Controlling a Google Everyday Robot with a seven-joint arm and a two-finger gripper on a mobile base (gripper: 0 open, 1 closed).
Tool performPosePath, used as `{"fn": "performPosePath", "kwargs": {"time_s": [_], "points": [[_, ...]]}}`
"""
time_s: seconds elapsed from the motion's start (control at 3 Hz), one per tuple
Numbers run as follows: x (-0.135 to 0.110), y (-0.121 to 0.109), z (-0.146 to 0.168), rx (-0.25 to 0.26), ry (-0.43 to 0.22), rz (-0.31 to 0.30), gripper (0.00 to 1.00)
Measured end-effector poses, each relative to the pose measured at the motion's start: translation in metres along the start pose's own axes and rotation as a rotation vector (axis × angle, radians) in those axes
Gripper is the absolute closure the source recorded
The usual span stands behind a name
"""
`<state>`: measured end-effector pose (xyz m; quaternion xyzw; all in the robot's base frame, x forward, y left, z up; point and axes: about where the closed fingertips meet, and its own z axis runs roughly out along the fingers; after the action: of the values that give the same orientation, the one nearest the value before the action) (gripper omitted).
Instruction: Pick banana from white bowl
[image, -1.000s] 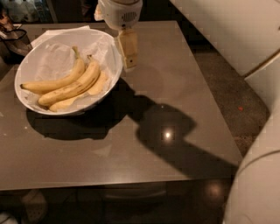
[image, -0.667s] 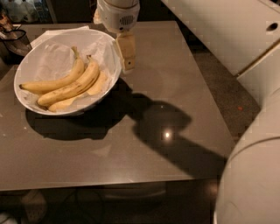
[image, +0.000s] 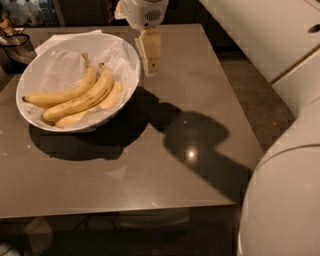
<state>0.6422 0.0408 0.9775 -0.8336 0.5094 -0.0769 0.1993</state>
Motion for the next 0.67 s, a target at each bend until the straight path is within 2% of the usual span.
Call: {"fn": "performPosePath", "kwargs": {"time_s": [0.67], "points": [[-0.04, -0.002, -0.012, -0.038, -0.088, -0.073, 0.31]]}}
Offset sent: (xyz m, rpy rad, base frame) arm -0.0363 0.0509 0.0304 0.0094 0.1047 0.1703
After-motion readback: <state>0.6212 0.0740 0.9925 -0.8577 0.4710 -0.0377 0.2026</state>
